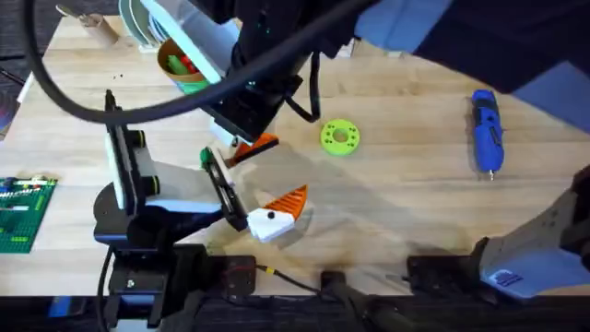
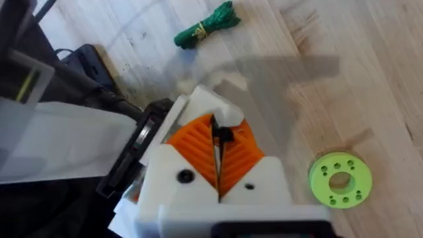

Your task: Pick up the gripper from the table and insert it into the empty holder that is missing its gripper. Then pick up a screw, insert it into the mounting hole, and use the screwdriver to tighten it. Finally, clean up the table by picking up the vegetable and placing it into the bucket.

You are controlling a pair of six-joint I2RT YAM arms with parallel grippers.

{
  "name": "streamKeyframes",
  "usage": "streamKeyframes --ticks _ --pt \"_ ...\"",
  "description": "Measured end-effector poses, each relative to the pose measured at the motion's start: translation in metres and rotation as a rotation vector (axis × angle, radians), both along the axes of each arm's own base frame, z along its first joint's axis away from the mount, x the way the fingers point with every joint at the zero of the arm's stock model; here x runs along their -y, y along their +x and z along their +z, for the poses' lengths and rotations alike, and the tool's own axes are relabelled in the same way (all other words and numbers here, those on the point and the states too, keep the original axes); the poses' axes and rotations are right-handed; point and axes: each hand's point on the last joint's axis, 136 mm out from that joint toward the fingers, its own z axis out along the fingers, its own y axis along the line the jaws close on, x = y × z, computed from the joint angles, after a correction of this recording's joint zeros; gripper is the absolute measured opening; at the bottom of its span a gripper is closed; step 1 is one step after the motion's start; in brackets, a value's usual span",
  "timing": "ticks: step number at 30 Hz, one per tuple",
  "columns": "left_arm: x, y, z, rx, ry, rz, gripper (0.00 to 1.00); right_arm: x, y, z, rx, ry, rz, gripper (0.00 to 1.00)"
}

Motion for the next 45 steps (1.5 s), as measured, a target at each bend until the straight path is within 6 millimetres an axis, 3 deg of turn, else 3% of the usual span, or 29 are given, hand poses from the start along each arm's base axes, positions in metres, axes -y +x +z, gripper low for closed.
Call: streamKeyframes --ticks 17,25,45 --pt "0.0 0.0 0.0 -0.002 -0.001 0.0 0.993 0.001 -0.002 -0.001 -0.006 -0.006 -0.001 0.006" --pt "0.0 0.0 0.0 0.001 0.0 0.0 0.993 -0.003 -0.012 -0.001 -0.009 -0.011 0.02 0.006" --pt "0.0 0.0 0.0 0.001 0.0 0.0 0.993 0.0 -0.007 -0.002 0.02 -0.028 0.006 0.006"
